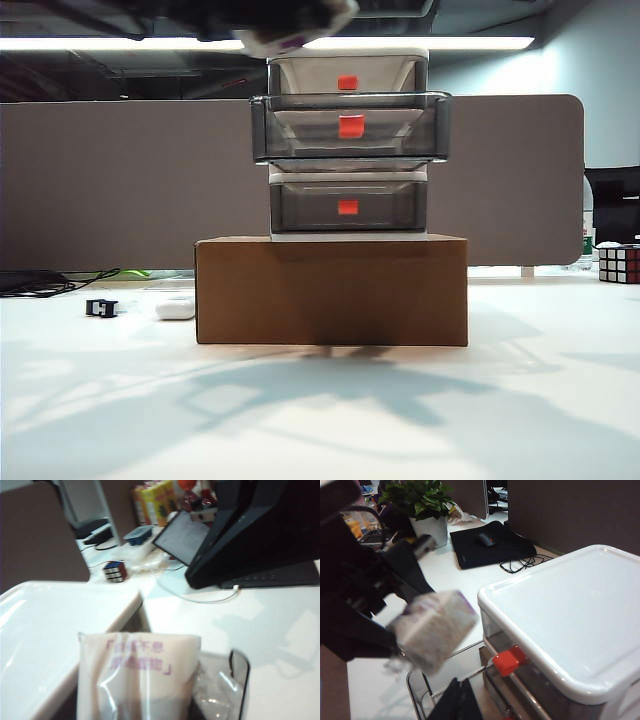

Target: Open the second layer of the drawer on the table, pick up a pack of napkins on the table and put it in, and finally close the drawer.

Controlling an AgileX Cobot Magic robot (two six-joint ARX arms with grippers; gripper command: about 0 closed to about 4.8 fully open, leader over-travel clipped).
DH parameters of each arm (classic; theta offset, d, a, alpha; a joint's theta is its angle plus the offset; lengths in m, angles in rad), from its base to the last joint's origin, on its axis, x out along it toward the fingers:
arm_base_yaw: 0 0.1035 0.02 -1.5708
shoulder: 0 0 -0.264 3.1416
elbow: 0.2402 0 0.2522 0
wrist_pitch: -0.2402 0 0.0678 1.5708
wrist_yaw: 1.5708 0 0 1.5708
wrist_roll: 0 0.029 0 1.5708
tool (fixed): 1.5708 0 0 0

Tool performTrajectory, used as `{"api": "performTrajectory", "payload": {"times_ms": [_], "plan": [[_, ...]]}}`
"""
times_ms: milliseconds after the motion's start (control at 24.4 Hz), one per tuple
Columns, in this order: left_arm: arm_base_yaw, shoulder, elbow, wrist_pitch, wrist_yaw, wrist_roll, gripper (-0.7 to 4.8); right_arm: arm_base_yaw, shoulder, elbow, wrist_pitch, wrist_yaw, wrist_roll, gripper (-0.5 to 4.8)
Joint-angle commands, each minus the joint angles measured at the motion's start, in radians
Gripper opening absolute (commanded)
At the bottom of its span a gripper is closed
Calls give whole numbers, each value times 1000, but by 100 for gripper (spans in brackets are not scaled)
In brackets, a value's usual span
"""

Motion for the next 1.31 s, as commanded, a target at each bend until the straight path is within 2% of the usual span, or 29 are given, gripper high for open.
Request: {"api": "performTrajectory", "payload": {"times_ms": [41,246,287,451,861,984,1067,1313], "plan": [[-29,52,55,0,3,40,116,-2,-21,3,10,14,0,-5],[-62,115,106,-113,-37,97,116,-2,-29,3,5,26,1,-5],[-79,117,114,-155,-77,149,116,-2,-29,3,5,26,1,-5],[-121,117,116,-203,-153,235,116,-2,-29,3,6,26,1,-5],[-128,118,162,-259,-179,246,127,-2,-30,3,6,25,8,-5],[-127,118,178,-263,-179,246,191,-2,-30,4,6,25,8,-5],[-127,118,185,-273,-179,246,213,-2,-30,4,6,25,8,-5],[-127,120,188,-310,-171,246,221,-2,-30,4,6,26,8,-5]]}}
